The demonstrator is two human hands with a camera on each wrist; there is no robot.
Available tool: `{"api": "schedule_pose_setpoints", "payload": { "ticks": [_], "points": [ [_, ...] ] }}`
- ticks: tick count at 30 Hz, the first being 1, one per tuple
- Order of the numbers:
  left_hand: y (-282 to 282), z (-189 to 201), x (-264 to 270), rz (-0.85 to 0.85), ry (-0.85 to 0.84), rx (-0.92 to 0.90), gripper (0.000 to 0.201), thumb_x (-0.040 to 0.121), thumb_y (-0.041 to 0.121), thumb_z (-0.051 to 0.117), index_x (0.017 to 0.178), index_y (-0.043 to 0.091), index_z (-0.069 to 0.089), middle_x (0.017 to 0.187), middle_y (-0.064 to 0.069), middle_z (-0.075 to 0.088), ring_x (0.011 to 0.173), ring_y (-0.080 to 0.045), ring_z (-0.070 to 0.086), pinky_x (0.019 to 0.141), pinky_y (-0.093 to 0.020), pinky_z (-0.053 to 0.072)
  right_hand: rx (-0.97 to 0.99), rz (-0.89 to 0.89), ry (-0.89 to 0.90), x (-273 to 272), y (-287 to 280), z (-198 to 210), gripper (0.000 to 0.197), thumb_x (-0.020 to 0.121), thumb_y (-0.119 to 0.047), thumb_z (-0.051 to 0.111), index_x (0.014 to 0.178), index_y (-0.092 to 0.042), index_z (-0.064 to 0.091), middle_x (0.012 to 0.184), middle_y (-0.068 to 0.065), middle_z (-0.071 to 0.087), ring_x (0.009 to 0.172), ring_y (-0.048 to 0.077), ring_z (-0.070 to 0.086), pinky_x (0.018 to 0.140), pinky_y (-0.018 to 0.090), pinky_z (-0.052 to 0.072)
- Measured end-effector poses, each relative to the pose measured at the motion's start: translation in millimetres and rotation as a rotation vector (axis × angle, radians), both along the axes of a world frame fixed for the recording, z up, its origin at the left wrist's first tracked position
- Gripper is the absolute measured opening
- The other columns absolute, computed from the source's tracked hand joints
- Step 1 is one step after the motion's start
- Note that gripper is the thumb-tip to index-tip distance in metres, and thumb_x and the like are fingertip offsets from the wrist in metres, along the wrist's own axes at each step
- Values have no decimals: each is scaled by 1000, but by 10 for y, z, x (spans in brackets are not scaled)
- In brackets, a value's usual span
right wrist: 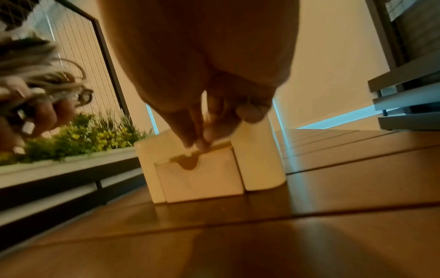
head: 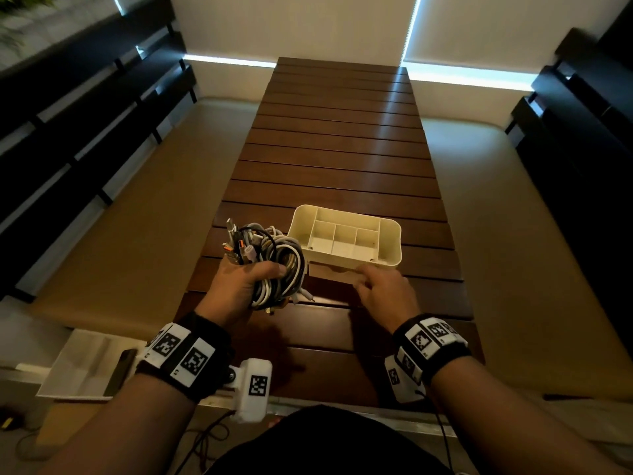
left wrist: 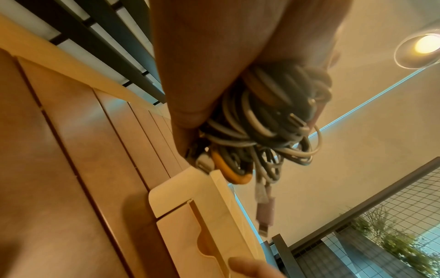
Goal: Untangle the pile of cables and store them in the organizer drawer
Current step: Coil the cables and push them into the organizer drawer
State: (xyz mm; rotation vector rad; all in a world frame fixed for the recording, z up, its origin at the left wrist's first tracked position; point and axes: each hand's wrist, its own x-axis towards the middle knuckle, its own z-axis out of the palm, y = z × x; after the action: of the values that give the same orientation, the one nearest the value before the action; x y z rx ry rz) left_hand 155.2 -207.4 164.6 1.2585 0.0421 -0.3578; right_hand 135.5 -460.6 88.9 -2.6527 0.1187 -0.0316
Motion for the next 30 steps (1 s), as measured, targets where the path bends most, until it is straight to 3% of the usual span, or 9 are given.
{"api": "schedule_pose_setpoints", "payload": {
  "ticks": [5,10,15,17,20,22,25,27,30],
  "points": [
    [103,-38,-82,22,13,14,58,63,7,76,120,8,65,111,-28,69,88,-51,68,66,-51,55,-97,-91,194,-72,53,-43,37,98,-33,55,135,-33,52,110,11,68,102,36,64,84,44,55],
    [218,-51,-89,-21,3,44,54,71,5,70,124,12,64,114,-23,70,93,-49,69,68,-51,55,-47,-84,193,13,14,-65,16,95,-32,62,105,-19,67,117,3,54,112,25,51,90,36,48],
    [238,-34,-92,-63,-52,97,60,70,4,72,128,8,59,116,-22,70,93,-48,70,69,-60,57,102,11,327,-111,7,-137,12,87,-28,74,81,-31,64,118,-7,30,118,18,33,104,40,47],
    [194,-59,-77,-64,-75,117,67,68,0,73,132,5,53,117,-20,70,97,-43,70,66,-53,59,182,39,342,-227,-6,-183,20,83,-27,78,71,-33,63,117,-11,29,116,18,39,97,41,53],
    [22,-70,-76,-142,-153,192,72,65,-4,78,131,5,49,121,-17,67,107,-35,69,80,-48,60,221,45,326,-391,10,-214,22,81,-27,81,68,-33,65,113,-15,30,109,18,50,92,41,55],
    [-167,-65,-90,-236,-261,310,68,69,-6,80,124,15,47,119,-6,66,109,-14,68,85,-31,57,228,58,322,-452,33,-242,22,82,-27,80,66,-33,65,114,-14,31,109,18,52,93,40,55],
    [-521,-106,-102,-375,-382,524,73,70,15,88,123,33,42,114,11,64,103,-3,65,83,-21,54,215,103,277,-509,35,-219,22,83,-22,79,68,-33,67,121,-12,33,115,18,50,95,39,53],
    [-726,-216,-57,-438,-435,690,77,67,33,90,123,44,37,108,15,66,100,-6,66,85,-30,56,198,137,237,-545,30,-183,20,85,-15,73,76,-32,68,123,-8,37,114,19,50,93,35,53],
    [-911,-433,49,-523,-525,901,74,71,37,84,124,45,33,107,9,66,96,-13,66,85,-42,57,312,72,215,-593,12,-166,32,85,-11,67,112,-25,56,125,-2,51,104,22,60,87,35,55]
  ]
}}
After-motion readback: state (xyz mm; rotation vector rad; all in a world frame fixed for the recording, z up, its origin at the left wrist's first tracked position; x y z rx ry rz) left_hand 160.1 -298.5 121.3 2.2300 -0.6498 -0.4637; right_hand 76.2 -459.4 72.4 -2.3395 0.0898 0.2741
